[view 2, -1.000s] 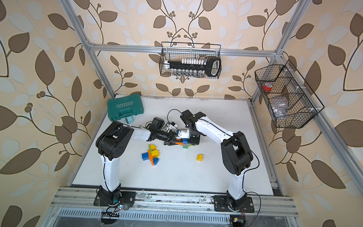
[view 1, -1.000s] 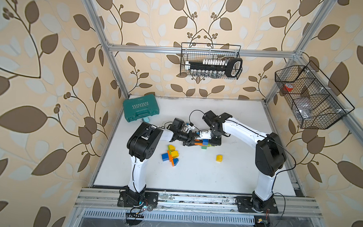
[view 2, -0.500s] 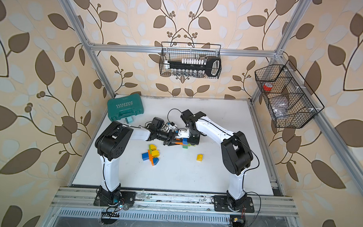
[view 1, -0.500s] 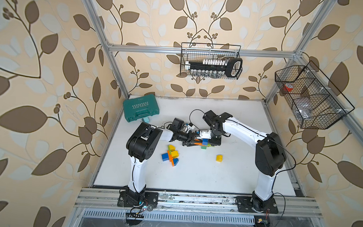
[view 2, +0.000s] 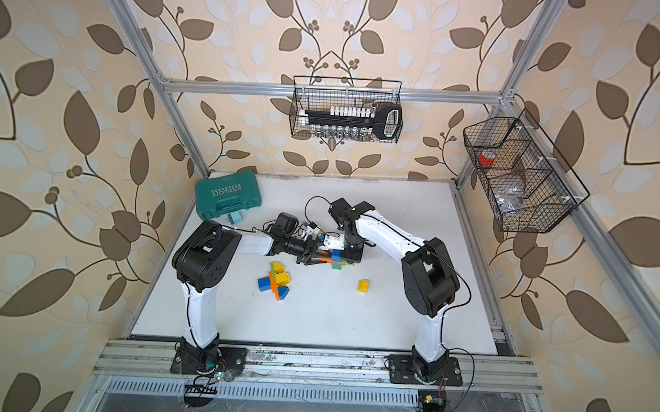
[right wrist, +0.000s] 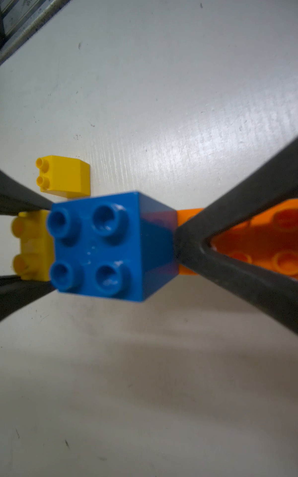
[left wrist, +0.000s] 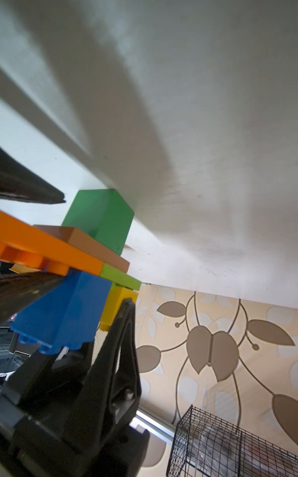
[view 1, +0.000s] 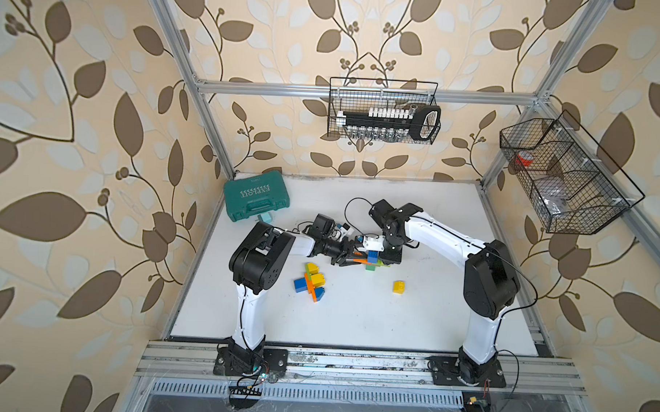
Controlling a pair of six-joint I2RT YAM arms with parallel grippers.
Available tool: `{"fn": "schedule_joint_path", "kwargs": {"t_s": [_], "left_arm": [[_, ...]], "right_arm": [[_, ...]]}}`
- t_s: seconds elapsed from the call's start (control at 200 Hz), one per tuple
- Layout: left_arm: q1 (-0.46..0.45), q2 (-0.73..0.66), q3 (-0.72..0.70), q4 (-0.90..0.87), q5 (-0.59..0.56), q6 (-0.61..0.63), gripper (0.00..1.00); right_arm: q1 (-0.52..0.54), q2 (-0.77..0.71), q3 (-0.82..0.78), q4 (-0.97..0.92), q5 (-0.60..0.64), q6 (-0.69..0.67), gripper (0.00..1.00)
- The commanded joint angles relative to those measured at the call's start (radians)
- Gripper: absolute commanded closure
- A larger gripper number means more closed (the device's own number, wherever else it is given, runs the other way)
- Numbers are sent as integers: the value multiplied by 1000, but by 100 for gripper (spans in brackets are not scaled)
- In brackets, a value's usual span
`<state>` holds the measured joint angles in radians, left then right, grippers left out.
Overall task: Assemble a fork with lego
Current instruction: Assemble the lego brick with the lego brick.
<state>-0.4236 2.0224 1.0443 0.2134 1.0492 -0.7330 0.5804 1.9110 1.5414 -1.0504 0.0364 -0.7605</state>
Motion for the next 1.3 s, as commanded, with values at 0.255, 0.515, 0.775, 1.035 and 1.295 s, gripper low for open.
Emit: {"fn": "schedule_joint_path", "kwargs": {"t_s": [0.255, 0.515, 0.775, 1.035, 1.295], "left_arm": [[-9, -43, -23, 50, -15, -61, 54], [-6, -57, -23, 43, -21, -62, 47], [10, -93, -33, 46, -35, -78, 39], [55, -139, -54, -4, -42, -43, 39], [146, -306, -74, -254, -108, 170, 38]], "right_arm": [[3, -48, -1, 81, -106, 23, 65], [-2, -55, -12, 83, -130, 27, 57], [-20, -76, -29, 78, -138, 35, 55], [-40, -132, -57, 58, -148, 50, 55], [-71, -306, -170, 131, -120, 193, 43]]}}
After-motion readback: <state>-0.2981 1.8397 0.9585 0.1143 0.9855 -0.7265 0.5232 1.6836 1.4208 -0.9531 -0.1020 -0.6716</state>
